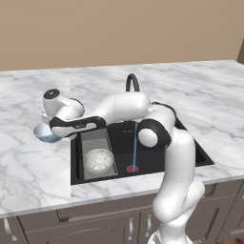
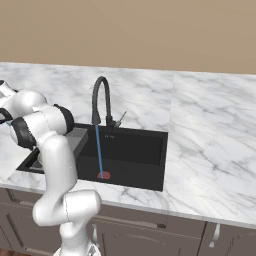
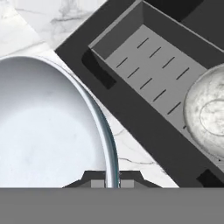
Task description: Rinse each bowl for a few seconds and place them down in the sink or on the counter.
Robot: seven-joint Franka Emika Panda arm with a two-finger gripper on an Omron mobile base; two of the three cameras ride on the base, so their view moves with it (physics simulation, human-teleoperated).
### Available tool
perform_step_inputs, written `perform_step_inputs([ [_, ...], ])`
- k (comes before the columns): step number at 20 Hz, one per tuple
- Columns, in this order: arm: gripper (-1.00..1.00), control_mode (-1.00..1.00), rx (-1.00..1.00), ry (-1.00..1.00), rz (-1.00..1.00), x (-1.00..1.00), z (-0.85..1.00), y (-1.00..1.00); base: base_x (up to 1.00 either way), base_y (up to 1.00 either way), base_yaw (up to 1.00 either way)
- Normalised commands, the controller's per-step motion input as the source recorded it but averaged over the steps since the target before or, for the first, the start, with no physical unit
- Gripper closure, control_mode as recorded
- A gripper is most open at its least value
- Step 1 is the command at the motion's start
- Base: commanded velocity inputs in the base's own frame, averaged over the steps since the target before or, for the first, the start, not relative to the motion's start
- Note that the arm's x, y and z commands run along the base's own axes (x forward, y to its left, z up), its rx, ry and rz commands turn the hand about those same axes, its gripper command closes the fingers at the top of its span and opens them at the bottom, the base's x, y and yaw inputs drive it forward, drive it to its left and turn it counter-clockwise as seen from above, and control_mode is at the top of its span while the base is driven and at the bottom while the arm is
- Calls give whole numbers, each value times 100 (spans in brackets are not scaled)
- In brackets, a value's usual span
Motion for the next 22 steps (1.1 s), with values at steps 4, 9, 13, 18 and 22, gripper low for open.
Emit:
perform_step_inputs([
  [4, 100, -100, 0, 0, -32, -18, 33, -28, 0, 0, 0],
  [9, 100, -100, 1, 3, -26, -30, 37, -42, 0, 0, 0],
  [13, 100, -100, 6, 5, -20, -45, 24, -51, 0, 0, 0],
  [18, 100, -100, 5, 4, -11, -51, 2, -44, 0, 0, 0],
  [22, 100, -100, 6, 0, -9, -59, 0, -47, 0, 0, 0],
])
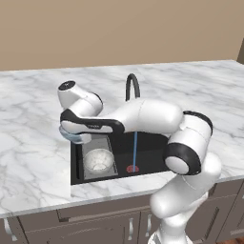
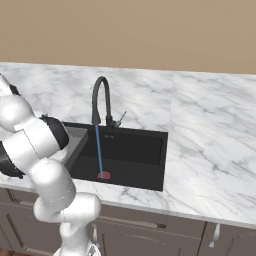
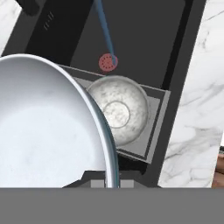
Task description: Rinse each bowl for a few seconds and place them down in the sink or on the counter.
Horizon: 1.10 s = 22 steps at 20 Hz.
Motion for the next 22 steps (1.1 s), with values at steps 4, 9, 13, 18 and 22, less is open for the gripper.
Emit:
perform_step_inputs([
  [4, 100, -100, 3, 0, -11, -48, 0, -47, 0, 0, 0],
  [9, 100, -100, 0, -1, -9, -31, 0, -47, 0, 0, 0],
  [13, 100, -100, 0, 0, -9, -27, 0, -50, 0, 0, 0],
  [18, 100, -100, 0, 0, -9, -16, 0, -46, 0, 0, 0],
  [22, 100, -100, 0, 0, -8, -1, 0, -44, 0, 0, 0],
])
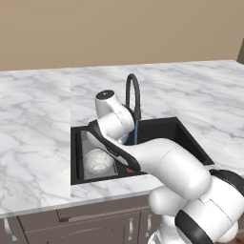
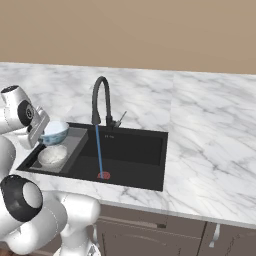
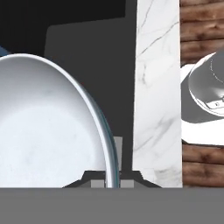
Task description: Rinse each bowl for a few seconds and place them down in the sink or on the counter.
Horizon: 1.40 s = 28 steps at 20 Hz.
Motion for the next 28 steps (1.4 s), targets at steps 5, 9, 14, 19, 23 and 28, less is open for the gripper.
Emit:
perform_step_inputs([
  [5, 100, -100, 0, 2, -7, 4, 0, -38, 0, 0, 0],
  [9, 100, -100, 0, 4, -6, 11, -3, -30, 0, 0, 0],
  [14, 100, -100, 1, 6, -5, 7, -6, -30, 0, 0, 0],
  [19, 100, -100, 0, 6, -5, 11, -11, -21, 0, 0, 0],
  [23, 100, -100, -2, 1, -3, 22, -20, -12, 0, 0, 0],
  [28, 100, -100, -1, 1, -2, 26, -29, -17, 0, 0, 0],
])
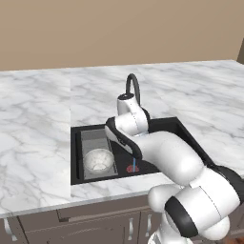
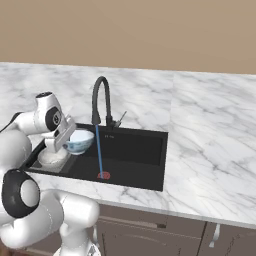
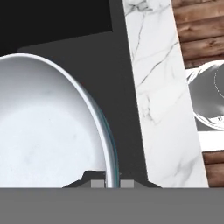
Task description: Rinse each bowl for a few seconds and place them down in the sink or on the counter.
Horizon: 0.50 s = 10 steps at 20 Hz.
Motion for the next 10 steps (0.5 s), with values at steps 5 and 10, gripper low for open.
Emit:
perform_step_inputs([
  [5, 100, -100, -2, 0, -1, 26, -25, -9, 0, 0, 0],
  [10, 100, -100, 0, 0, -1, 31, -21, -7, 0, 0, 0],
])
